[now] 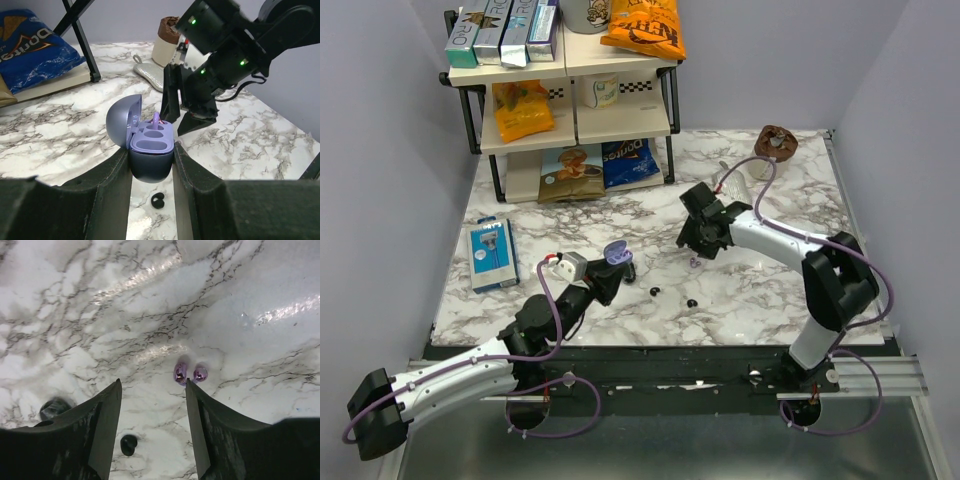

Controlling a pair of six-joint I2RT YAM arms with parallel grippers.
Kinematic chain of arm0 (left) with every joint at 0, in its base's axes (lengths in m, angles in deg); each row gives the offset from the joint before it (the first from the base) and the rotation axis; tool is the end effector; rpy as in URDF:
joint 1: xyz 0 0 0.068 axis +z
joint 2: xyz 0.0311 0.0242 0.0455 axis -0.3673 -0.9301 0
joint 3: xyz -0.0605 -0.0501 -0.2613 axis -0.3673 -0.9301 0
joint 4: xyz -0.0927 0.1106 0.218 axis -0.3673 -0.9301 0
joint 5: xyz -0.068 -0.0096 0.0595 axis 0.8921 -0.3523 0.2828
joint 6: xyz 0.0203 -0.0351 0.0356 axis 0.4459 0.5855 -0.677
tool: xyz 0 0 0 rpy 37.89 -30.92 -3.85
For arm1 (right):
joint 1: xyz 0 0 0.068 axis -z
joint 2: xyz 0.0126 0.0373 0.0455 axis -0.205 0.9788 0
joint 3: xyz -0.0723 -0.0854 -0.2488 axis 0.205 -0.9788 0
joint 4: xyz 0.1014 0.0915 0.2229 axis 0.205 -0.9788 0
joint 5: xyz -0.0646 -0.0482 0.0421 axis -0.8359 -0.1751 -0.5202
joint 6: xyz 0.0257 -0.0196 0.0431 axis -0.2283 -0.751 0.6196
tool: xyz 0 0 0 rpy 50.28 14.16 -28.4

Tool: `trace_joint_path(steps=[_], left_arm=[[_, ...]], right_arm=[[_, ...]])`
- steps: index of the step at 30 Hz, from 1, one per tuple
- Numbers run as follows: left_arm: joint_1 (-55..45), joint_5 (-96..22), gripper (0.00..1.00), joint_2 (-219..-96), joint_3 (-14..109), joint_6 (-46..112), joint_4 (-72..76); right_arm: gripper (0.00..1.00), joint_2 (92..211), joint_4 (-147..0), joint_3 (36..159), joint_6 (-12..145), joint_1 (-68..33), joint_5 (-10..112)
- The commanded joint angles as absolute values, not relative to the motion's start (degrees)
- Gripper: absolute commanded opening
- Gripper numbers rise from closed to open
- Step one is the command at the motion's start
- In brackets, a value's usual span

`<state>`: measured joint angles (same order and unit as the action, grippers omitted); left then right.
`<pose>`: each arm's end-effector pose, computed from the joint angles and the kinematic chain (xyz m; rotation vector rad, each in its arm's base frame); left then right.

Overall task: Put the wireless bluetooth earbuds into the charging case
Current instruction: Adjust the earbud at the center of the board.

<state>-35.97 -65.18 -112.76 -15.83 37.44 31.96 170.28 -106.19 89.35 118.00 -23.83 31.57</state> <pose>0.0904 -0.1192 0.2309 0.2287 1.4420 -0.8096 0.2873 0.1971 0.1931 0.5888 2.6299 0.2310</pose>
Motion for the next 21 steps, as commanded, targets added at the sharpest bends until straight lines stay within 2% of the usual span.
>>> trace_joint_path(steps=[1,3,7,11,17,21], left_arm=[[-36.4,-66.4,0.0,-112.7,-16.0,37.2,33.2],[-36.4,-66.3,0.0,-113.0,-15.9,37.2,33.5],[-36.5,-66.5,0.0,-112.0,-15.7,37.0,32.8],[-36.5,-66.8,0.0,-111.7,-15.9,36.8,33.6],[-36.6,-66.5,0.0,-112.3,-15.7,35.9,34.3],[-36.6,-65.7,0.0,-112.5,-16.1,36.6,35.3]], right_arm=[[0.63,166.3,-107.3,89.2,112.0,-23.8,28.6],[0.63,166.1,-106.7,89.6,108.0,-24.1,28.7],[0.62,164.8,-103.2,89.5,82.1,-27.1,26.3],[0.57,157.5,-91.0,79.9,63.5,-28.1,29.9],[0.44,153.6,-89.6,75.7,53.5,-29.0,38.0],[0.45,155.6,-88.2,75.1,51.8,-30.2,40.9]])
